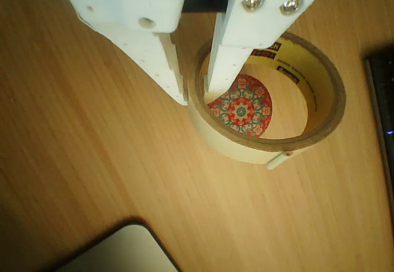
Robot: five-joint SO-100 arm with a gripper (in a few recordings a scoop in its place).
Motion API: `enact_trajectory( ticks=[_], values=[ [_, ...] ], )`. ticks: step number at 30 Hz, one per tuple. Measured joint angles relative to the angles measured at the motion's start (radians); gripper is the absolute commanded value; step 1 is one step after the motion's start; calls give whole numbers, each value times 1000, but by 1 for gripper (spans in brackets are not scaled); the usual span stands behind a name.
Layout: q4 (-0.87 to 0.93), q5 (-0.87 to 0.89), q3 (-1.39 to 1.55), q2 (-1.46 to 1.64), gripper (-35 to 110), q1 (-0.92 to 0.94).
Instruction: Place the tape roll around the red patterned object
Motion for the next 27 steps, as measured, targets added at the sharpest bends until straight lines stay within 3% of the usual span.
enact_trajectory(
  ticks=[3, 10, 23, 27],
  values=[
    [0, 0, 0, 0, 1, 2],
    [0, 0, 0, 0, 21, 2],
    [11, -2, 0, 0, 28, -20],
    [132, -18, 0, 46, 29, -23]
  ],
)
